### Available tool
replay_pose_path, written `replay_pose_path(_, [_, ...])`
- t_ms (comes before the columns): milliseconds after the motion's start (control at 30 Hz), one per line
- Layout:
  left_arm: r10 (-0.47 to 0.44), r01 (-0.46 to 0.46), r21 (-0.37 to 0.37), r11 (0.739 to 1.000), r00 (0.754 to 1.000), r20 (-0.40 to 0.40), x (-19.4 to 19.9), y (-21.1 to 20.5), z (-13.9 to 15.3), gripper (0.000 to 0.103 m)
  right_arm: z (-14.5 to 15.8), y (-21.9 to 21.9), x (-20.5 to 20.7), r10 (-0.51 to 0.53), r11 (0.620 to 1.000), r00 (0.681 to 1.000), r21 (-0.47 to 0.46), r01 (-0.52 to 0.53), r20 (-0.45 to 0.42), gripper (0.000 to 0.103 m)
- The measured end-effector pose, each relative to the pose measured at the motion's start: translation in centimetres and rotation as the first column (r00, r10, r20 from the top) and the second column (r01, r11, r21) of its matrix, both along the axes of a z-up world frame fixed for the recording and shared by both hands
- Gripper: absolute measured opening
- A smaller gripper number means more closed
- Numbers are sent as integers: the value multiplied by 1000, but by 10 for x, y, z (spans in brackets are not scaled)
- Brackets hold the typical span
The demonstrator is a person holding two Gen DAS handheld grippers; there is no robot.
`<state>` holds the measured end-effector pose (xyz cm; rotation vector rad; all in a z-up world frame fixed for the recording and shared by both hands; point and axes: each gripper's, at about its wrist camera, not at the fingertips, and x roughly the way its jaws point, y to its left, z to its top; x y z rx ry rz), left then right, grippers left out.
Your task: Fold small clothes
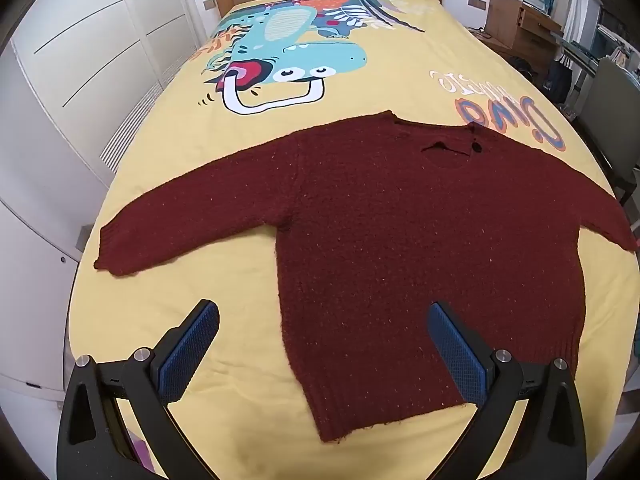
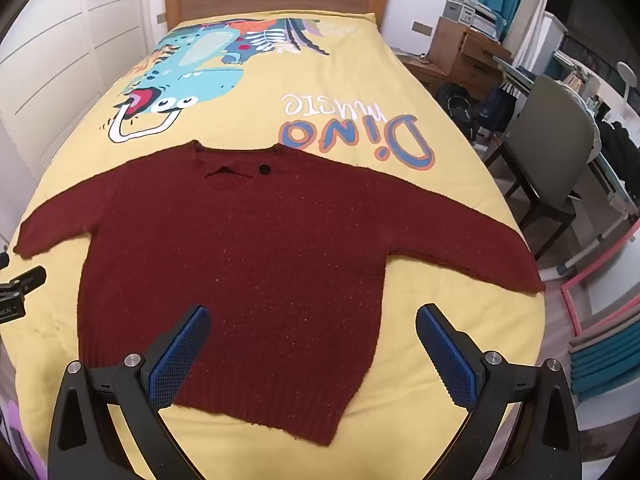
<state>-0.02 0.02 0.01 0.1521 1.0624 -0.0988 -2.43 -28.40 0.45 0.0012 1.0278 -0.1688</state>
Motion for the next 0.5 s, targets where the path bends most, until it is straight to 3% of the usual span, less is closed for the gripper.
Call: replay_pose_path(500, [-8, 8, 22, 1000, 1000, -8, -2, -1, -2, 102, 6, -3, 1, -9, 1000, 1000, -8, 9, -5, 102])
